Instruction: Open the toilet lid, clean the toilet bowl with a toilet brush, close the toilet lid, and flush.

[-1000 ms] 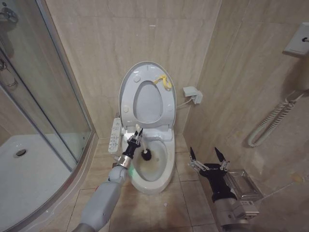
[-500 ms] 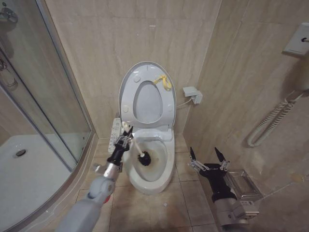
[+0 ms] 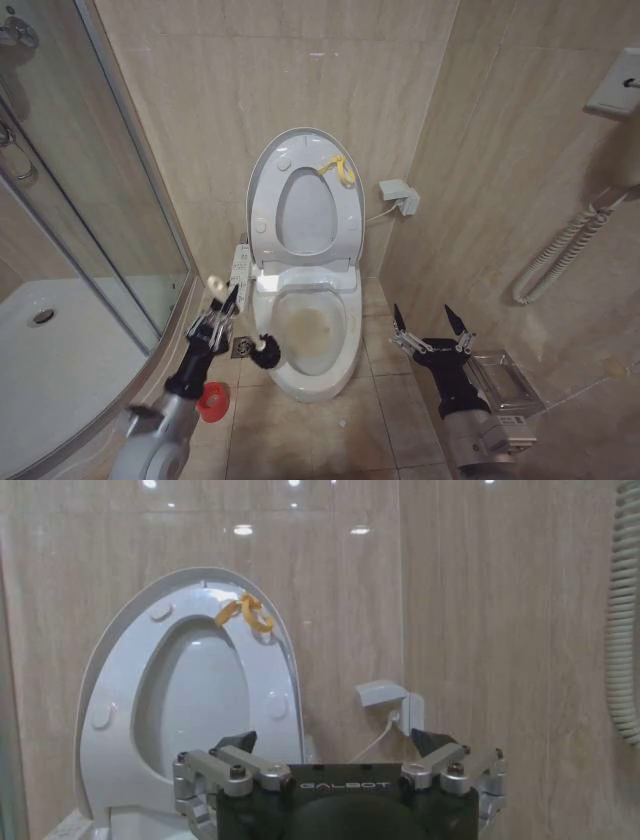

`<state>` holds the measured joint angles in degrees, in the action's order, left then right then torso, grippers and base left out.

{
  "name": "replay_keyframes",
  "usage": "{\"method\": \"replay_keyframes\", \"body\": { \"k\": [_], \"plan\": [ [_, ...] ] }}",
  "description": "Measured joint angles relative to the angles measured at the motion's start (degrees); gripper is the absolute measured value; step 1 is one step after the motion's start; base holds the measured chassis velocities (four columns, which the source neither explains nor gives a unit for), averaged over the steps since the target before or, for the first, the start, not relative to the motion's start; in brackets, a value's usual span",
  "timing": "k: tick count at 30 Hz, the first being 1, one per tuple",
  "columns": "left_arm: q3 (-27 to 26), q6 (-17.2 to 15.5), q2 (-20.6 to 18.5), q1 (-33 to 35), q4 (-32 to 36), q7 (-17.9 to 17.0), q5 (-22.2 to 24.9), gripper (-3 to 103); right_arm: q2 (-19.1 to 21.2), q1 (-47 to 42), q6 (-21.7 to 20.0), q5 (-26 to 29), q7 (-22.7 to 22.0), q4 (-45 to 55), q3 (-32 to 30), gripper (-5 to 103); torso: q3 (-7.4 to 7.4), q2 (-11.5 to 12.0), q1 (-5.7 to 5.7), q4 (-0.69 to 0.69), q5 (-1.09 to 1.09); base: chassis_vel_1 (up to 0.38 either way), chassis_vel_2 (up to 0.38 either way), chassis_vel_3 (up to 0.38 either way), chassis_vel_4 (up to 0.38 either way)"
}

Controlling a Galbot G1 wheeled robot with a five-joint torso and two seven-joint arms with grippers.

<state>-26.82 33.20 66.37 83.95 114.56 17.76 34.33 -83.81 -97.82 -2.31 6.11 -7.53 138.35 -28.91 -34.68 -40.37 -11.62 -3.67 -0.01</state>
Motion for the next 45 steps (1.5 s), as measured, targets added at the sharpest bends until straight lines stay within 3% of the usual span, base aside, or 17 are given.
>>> {"method": "replay_keyframes", "body": {
  "k": [6, 9, 18, 23, 30, 35, 40, 45],
  "plan": [
    [-4.96, 3.51, 6.72, 4.18, -2.97, -0.17, -4.53, 19, 0.00, 0.00, 0.00, 0.00, 0.00, 0.00, 0.00, 100, 0.00, 0.00, 0.00, -0.01, 0.01, 0.000, 0.000, 0.000, 0.000],
    [-7.80, 5.17, 8.12, 4.84, -5.70, 0.26, -4.13, 19, 0.00, 0.00, 0.00, 0.00, 0.00, 0.00, 0.00, 100, -0.01, 0.00, 0.00, 0.00, 0.01, 0.000, 0.000, 0.000, 0.000],
    [-13.47, 9.14, 8.03, 2.02, -19.18, 0.99, 1.20, 19, 0.00, 0.00, 0.00, 0.00, 0.00, 0.00, 0.00, 100, -0.01, 0.01, -0.01, 0.00, 0.00, 0.000, 0.000, 0.000, 0.000],
    [-13.73, 13.35, 7.18, -2.10, -33.13, 4.71, 4.42, 19, 0.00, 0.00, 0.00, 0.00, 0.00, 0.00, 0.00, 100, -0.01, 0.01, -0.01, -0.01, 0.00, 0.000, 0.000, 0.000, 0.000],
    [-13.40, 13.89, 6.86, -5.08, -43.51, 8.38, 4.53, 19, -0.01, 0.00, 0.00, 0.00, 0.00, 0.00, 0.00, 100, -0.01, 0.01, -0.01, -0.01, 0.00, 0.000, 0.000, 0.000, 0.000],
    [-13.15, 13.90, 6.86, -5.61, -45.45, 9.25, 5.67, 19, 0.00, 0.00, 0.00, 0.00, 0.00, 0.00, 0.00, 100, -0.01, 0.01, -0.01, 0.00, 0.01, 0.000, 0.000, 0.000, 0.000],
    [-11.76, 13.84, 6.95, -4.76, -40.98, 9.66, 6.75, 19, 0.00, 0.00, 0.00, 0.00, 0.00, 0.00, 0.00, 100, -0.01, 0.01, -0.01, 0.00, 0.02, 0.000, 0.000, 0.000, 0.000],
    [-12.01, 13.79, 7.18, -5.29, -39.33, 9.50, 3.99, 19, 0.00, 0.00, 0.00, 0.00, 0.00, 0.00, 0.00, 100, -0.01, 0.01, -0.01, -0.01, 0.02, 0.000, 0.000, 0.000, 0.000]
  ]
}}
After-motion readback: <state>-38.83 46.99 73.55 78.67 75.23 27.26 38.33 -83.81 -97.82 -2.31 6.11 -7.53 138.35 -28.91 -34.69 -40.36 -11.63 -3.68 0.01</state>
